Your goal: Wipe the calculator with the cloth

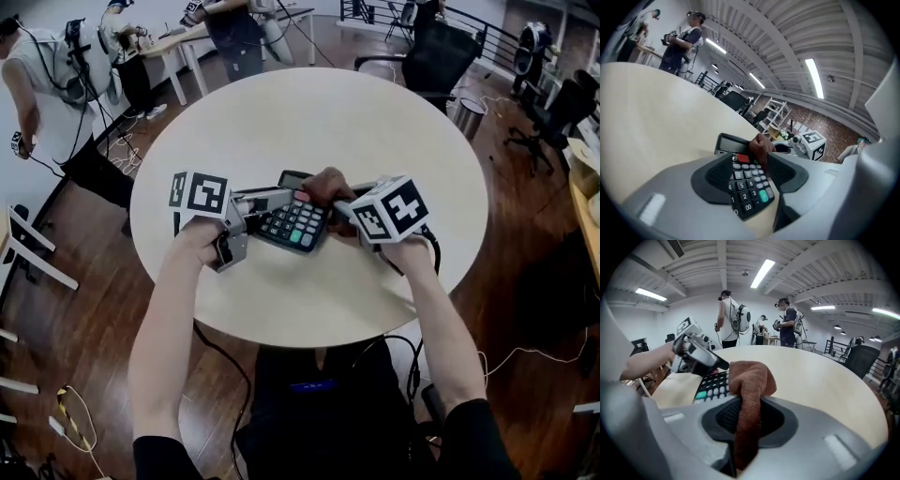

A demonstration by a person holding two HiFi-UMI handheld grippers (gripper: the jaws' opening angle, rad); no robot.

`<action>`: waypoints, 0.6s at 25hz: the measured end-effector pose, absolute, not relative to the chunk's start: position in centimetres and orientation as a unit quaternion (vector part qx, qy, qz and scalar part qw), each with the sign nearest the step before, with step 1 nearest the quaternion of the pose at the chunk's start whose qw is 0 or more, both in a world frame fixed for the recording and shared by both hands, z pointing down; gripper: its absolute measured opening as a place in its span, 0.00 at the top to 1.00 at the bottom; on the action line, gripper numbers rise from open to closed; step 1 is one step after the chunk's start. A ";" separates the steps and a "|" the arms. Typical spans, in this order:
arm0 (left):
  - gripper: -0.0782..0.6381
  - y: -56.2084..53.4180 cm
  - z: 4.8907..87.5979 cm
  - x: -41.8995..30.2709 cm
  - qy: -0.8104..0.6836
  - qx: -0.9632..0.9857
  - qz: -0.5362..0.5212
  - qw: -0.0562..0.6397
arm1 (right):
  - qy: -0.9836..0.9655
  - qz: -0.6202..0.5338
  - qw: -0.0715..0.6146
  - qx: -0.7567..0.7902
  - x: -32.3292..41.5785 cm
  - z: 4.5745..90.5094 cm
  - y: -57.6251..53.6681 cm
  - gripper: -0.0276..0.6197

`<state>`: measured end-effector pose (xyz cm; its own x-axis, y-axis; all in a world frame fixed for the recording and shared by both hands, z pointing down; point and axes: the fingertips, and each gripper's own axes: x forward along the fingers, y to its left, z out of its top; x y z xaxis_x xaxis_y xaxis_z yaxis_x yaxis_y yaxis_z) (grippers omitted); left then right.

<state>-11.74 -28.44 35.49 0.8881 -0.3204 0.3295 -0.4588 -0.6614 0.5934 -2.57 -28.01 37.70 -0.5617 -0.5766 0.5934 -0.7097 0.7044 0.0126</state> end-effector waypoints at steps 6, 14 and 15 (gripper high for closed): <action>0.61 -31.7 34.9 -12.3 -0.274 0.849 -0.040 0.451 | -0.881 0.152 0.259 0.364 -2.6 37.7 -35.8 0.86; 0.63 -33.2 35.0 -14.8 -0.295 0.802 -0.110 0.507 | -0.883 0.183 0.220 0.372 -2.6 37.6 -33.3 0.86; 0.64 -33.8 35.2 -14.3 -0.297 0.797 -0.115 0.513 | -0.882 0.187 0.219 0.372 -2.4 37.8 -33.6 0.86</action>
